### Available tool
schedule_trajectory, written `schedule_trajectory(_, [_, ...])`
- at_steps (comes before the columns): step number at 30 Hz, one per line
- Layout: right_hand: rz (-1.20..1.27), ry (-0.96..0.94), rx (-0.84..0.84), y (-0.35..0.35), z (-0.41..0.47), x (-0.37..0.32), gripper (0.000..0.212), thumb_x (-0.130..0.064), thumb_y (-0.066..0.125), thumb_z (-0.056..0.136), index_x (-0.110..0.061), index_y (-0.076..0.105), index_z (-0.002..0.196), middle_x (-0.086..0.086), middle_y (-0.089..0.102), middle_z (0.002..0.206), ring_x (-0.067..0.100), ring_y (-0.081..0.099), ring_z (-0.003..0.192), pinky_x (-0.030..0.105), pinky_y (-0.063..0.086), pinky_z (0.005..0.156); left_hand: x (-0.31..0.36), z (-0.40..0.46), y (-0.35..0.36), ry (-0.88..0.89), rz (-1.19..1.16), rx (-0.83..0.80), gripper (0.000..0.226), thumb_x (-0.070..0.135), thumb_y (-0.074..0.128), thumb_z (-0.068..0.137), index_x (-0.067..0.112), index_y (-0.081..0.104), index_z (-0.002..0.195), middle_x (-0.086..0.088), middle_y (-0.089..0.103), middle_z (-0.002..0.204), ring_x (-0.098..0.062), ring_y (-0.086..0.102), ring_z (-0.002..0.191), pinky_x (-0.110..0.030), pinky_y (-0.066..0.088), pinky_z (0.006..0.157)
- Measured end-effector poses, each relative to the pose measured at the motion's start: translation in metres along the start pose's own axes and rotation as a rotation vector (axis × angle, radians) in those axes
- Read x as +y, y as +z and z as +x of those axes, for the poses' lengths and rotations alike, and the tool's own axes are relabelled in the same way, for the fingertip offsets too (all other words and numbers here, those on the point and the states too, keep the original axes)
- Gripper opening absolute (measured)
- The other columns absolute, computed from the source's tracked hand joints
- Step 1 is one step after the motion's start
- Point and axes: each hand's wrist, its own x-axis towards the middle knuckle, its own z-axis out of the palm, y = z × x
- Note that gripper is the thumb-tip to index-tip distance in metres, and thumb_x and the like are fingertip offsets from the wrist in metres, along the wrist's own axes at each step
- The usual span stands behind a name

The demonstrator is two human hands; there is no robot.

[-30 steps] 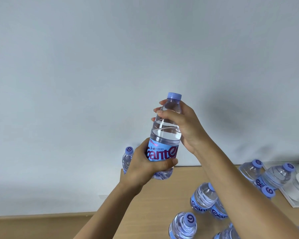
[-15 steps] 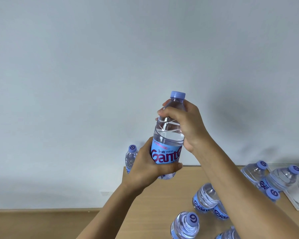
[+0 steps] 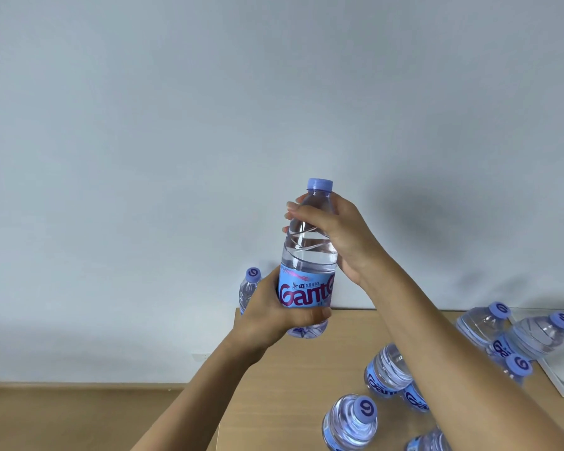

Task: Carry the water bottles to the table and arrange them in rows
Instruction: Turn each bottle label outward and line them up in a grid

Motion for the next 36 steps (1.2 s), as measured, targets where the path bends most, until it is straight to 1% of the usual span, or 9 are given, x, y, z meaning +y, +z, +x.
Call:
schedule_trajectory(5, [-0.175, 0.015, -0.040, -0.001, -0.002, 0.003, 0.044, -0.051, 0.074, 0.074, -0.017, 0.059, 0.098, -0.008, 0.072, 0.083, 0.008, 0.070, 0.080, 0.027, 0.054, 0.075, -0.009, 0.002, -0.005, -0.018, -0.006, 0.014, 0.055, 0.015, 0.085, 0.060, 0.001, 0.058, 0.105, -0.007, 0.069, 0.080, -0.017, 0.065, 0.067, -0.020, 0.049, 0.056])
schedule_trajectory(9, [-0.192, 0.081, -0.086, -0.009, -0.002, 0.009, 0.029, -0.039, 0.073, 0.080, -0.018, 0.058, 0.093, 0.001, 0.069, 0.088, 0.018, 0.069, 0.079, 0.038, 0.053, 0.084, -0.020, 0.006, -0.004, -0.017, 0.022, 0.021, 0.064, 0.020, 0.086, 0.059, 0.010, 0.054, 0.113, -0.012, 0.071, 0.095, -0.024, 0.071, 0.083, -0.029, 0.057, 0.069])
schedule_trajectory(13, [-0.222, 0.045, 0.001, -0.020, -0.008, 0.027, 0.013, -0.024, 0.071, 0.089, -0.013, 0.065, 0.092, 0.017, 0.072, 0.097, 0.021, 0.069, 0.083, 0.045, 0.054, 0.088, -0.038, 0.012, 0.000, -0.048, 0.068, 0.041, 0.061, 0.018, 0.086, 0.063, 0.012, 0.049, 0.110, -0.014, 0.069, 0.093, -0.023, 0.067, 0.074, -0.028, 0.051, 0.059])
schedule_trajectory(16, [-0.208, 0.048, 0.028, -0.029, -0.014, 0.047, 0.012, -0.016, 0.072, 0.088, -0.006, 0.066, 0.089, 0.023, 0.071, 0.092, 0.037, 0.072, 0.090, 0.047, 0.055, 0.091, -0.055, 0.014, 0.006, -0.029, 0.150, 0.100, 0.053, 0.014, 0.089, 0.063, 0.021, 0.057, 0.105, 0.002, 0.072, 0.091, -0.010, 0.070, 0.079, -0.019, 0.053, 0.063])
schedule_trajectory(21, [-0.256, 0.124, 0.076, -0.043, -0.021, 0.083, 0.017, -0.013, 0.073, 0.087, 0.000, 0.063, 0.090, -0.007, 0.067, 0.072, 0.007, 0.070, 0.069, 0.017, 0.052, 0.065, -0.090, 0.019, 0.017, -0.051, 0.226, 0.107, 0.052, 0.011, 0.090, 0.063, 0.026, 0.059, 0.102, 0.019, 0.070, 0.084, 0.013, 0.063, 0.075, -0.004, 0.046, 0.058])
schedule_trajectory(25, [-0.311, 0.201, 0.110, -0.052, -0.025, 0.112, 0.027, -0.017, 0.077, 0.084, 0.002, 0.065, 0.098, 0.004, 0.068, 0.085, 0.015, 0.067, 0.080, 0.040, 0.056, 0.083, -0.122, 0.029, 0.023, -0.150, 0.216, 0.096, 0.061, 0.007, 0.089, 0.064, 0.014, 0.056, 0.115, 0.007, 0.065, 0.101, 0.000, 0.063, 0.086, -0.018, 0.056, 0.071])
schedule_trajectory(30, [-0.390, 0.248, 0.131, -0.064, -0.035, 0.144, 0.024, -0.022, 0.081, 0.082, -0.005, 0.068, 0.095, 0.016, 0.073, 0.097, 0.017, 0.068, 0.085, 0.043, 0.055, 0.089, -0.153, 0.040, 0.032, -0.165, 0.188, 0.088, 0.067, -0.009, 0.084, 0.063, 0.020, 0.055, 0.116, 0.008, 0.064, 0.102, 0.009, 0.062, 0.083, -0.011, 0.051, 0.063])
schedule_trajectory(33, [-0.414, 0.271, 0.147, -0.072, -0.038, 0.161, 0.024, -0.025, 0.081, 0.081, -0.008, 0.068, 0.092, 0.008, 0.074, 0.091, 0.010, 0.064, 0.080, 0.036, 0.054, 0.081, -0.171, 0.046, 0.039, -0.180, 0.191, 0.105, 0.074, -0.013, 0.081, 0.063, 0.016, 0.053, 0.124, 0.008, 0.065, 0.103, 0.011, 0.062, 0.082, -0.011, 0.051, 0.062])
schedule_trajectory(36, [-0.433, 0.288, 0.139, -0.080, -0.039, 0.171, 0.017, -0.027, 0.082, 0.080, -0.018, 0.067, 0.081, -0.019, 0.066, 0.069, -0.008, 0.056, 0.063, 0.011, 0.043, 0.063, -0.185, 0.053, 0.045, -0.218, 0.214, 0.143, 0.077, -0.009, 0.084, 0.062, 0.011, 0.053, 0.129, -0.001, 0.067, 0.109, -0.002, 0.061, 0.086, -0.014, 0.051, 0.065])
